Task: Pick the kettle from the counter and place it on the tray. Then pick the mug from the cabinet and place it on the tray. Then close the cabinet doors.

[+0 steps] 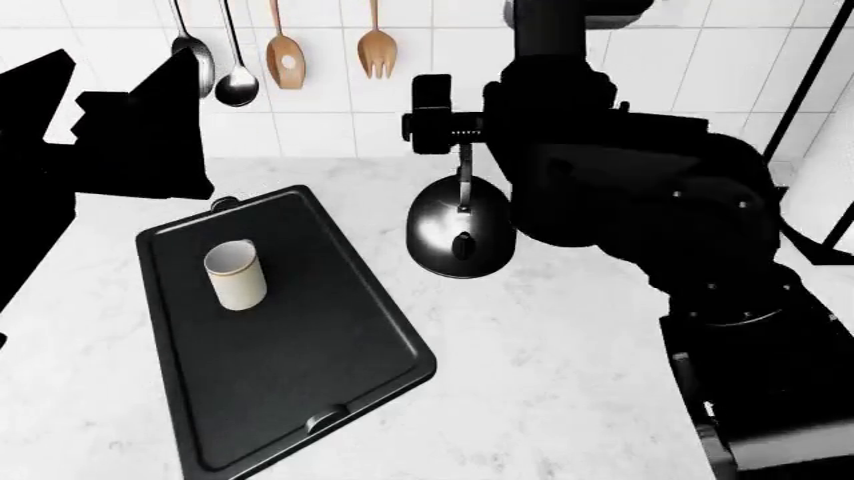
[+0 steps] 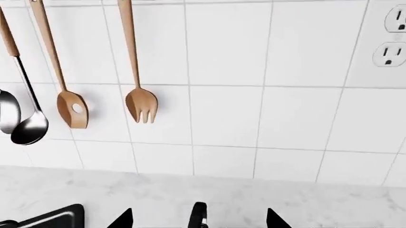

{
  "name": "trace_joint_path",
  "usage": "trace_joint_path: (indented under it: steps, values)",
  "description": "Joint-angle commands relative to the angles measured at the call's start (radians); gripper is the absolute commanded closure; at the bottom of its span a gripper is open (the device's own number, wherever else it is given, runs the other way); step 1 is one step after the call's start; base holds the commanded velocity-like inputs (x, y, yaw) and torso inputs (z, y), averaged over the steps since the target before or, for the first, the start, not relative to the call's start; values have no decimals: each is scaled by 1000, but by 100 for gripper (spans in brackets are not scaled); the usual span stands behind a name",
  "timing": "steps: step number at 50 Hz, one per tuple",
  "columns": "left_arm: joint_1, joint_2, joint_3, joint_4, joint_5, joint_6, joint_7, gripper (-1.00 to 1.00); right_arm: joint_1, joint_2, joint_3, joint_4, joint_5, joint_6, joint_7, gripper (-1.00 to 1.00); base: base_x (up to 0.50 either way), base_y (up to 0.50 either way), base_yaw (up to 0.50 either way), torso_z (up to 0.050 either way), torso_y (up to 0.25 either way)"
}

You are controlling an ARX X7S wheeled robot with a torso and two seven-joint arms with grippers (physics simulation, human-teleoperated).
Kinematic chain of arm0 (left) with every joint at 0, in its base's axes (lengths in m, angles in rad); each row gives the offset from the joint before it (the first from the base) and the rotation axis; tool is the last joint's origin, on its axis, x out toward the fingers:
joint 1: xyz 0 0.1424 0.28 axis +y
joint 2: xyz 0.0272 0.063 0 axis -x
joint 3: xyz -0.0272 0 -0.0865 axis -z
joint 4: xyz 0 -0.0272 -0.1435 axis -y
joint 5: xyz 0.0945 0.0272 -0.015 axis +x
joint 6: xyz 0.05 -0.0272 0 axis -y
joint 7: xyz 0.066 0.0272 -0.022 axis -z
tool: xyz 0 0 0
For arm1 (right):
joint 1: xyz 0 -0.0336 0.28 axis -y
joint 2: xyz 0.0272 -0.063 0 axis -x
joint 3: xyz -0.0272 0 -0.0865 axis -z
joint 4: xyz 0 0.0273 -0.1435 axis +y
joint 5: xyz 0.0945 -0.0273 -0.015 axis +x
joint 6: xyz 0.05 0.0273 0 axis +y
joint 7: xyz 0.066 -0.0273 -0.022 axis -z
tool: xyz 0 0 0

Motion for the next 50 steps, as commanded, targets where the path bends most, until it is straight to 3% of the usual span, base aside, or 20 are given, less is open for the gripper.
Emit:
trace_joint_path:
  steps: [1, 10, 30, 45, 46, 50]
  values:
    - [28, -36, -59, 35, -46, 10, -9, -100, 90, -151, -133, 401, -184, -145, -194, -100, 0, 0, 0, 0, 0]
    - [78, -43, -90, 35, -25, 13, 20, -100, 118, -212, -206, 603, -226, -247, -273, -100, 0, 0, 0, 0, 0]
    - [155, -35, -129, 37, 16, 29, 69, -100, 139, -215, -533, 816, 30, -468, -311, -100, 0, 0, 0, 0, 0]
    - [185, -27, -132, 38, 40, 37, 91, -100, 143, -215, -695, 891, 180, -559, -336, -100, 0, 0, 0, 0, 0]
    - [187, -26, -131, 39, 43, 37, 92, -100, 142, -214, -699, 891, 185, -565, -336, 100, 0, 0, 0, 0, 0]
    - [194, -25, -133, 39, 47, 40, 97, -100, 135, -204, -699, 876, 193, -579, -313, 100, 0, 0, 0, 0, 0]
